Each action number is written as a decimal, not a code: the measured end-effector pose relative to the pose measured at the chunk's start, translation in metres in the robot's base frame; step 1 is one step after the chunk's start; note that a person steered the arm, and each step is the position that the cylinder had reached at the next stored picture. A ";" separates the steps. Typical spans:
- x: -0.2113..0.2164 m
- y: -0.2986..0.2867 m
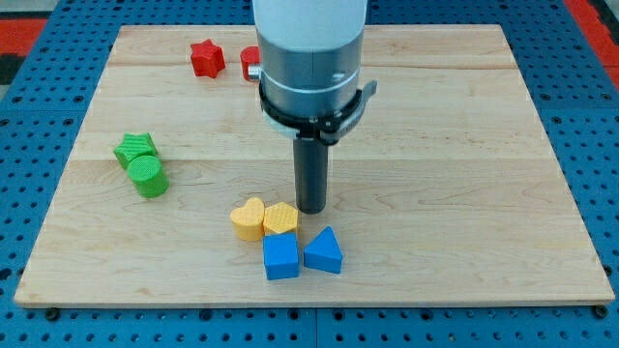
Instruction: Move the yellow heart along with yellow hexagon right a bit
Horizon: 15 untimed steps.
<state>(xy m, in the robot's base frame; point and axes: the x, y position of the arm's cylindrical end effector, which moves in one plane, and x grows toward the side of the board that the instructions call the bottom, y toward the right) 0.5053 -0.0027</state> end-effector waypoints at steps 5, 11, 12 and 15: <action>-0.007 -0.076; 0.036 -0.105; 0.036 -0.093; 0.036 -0.070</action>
<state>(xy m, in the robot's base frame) 0.5410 -0.0729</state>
